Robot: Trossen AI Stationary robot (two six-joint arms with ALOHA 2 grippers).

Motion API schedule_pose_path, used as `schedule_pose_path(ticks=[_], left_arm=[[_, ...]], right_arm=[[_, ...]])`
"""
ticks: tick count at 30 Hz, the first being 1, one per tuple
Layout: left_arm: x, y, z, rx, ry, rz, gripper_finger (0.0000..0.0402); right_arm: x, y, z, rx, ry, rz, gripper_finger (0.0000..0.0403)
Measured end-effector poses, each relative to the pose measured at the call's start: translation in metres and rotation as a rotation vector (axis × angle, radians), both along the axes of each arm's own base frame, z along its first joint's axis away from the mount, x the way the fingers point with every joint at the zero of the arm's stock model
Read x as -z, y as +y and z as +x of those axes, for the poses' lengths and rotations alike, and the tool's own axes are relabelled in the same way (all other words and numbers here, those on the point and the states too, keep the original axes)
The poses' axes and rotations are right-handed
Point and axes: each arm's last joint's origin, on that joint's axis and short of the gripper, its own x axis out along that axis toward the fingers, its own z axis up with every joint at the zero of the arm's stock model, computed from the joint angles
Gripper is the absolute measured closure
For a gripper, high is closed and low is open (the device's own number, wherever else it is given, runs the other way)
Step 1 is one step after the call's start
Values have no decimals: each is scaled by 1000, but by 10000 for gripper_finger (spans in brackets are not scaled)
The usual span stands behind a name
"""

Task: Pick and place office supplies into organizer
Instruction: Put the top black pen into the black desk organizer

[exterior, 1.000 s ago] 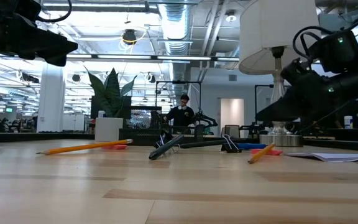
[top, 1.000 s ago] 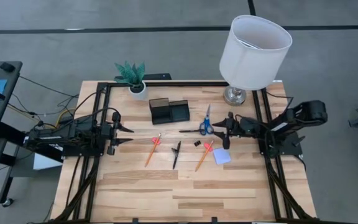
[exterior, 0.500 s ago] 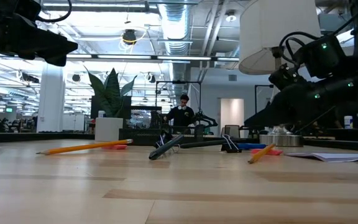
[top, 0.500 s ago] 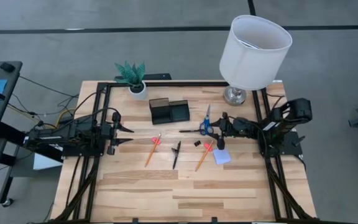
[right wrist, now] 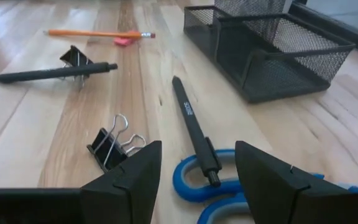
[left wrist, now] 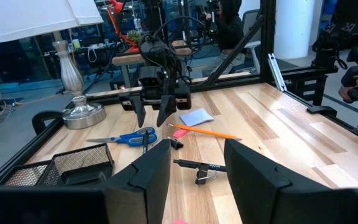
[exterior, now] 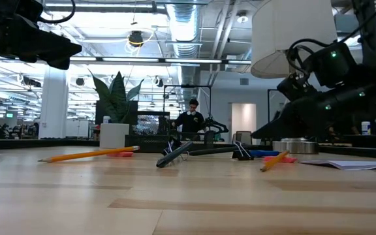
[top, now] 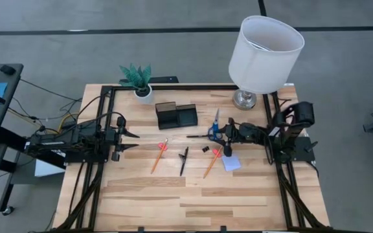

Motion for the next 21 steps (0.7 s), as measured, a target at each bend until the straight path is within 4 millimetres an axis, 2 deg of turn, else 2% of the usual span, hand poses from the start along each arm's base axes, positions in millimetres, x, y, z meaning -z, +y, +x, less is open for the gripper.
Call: schedule_pose_path(ticks=[21], left_arm=[[0,0,0,0,1,-6,258]], right_arm=[[4,0,1,-16,-18,13,211]])
